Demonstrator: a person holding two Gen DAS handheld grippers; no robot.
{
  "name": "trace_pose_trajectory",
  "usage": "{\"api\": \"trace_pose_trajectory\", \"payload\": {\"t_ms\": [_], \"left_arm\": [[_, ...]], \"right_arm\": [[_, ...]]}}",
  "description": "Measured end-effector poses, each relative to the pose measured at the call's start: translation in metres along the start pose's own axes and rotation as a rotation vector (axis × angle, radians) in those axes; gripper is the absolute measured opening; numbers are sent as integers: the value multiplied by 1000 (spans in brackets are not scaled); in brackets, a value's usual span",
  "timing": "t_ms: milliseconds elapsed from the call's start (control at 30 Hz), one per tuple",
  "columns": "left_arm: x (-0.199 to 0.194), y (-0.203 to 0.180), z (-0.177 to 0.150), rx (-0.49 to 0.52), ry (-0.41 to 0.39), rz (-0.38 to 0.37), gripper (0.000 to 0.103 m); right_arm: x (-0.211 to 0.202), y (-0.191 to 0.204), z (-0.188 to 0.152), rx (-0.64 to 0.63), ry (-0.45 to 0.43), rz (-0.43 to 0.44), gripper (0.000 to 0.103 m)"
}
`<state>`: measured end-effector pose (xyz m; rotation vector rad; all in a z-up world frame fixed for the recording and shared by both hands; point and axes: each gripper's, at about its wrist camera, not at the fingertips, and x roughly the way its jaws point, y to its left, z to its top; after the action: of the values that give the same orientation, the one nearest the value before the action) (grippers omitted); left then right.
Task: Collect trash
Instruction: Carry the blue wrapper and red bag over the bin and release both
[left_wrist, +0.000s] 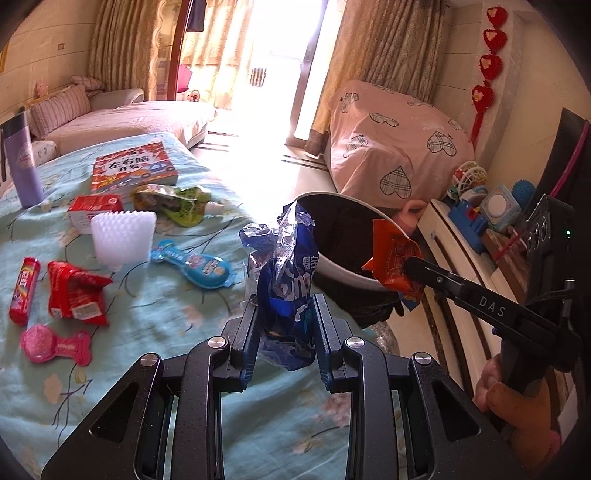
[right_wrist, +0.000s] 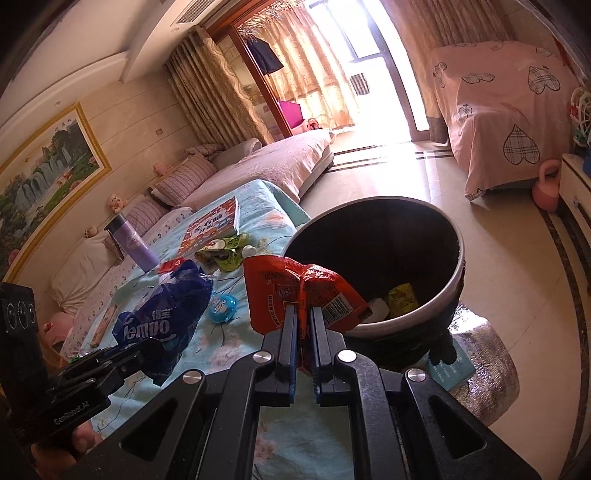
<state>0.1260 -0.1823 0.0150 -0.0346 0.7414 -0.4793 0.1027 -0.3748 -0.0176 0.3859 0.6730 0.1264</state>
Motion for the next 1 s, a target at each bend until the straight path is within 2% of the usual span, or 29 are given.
{"api": "trace_pose_trajectory", "payload": {"t_ms": [533,1000], "left_arm": [[50,-40,38,83,37,-45,25],[96,-52,63,108,94,-54,27]], "right_arm": [[9,-38,29,13,-8,-53,6],[41,-62,48,27,57,-41,6]]}}
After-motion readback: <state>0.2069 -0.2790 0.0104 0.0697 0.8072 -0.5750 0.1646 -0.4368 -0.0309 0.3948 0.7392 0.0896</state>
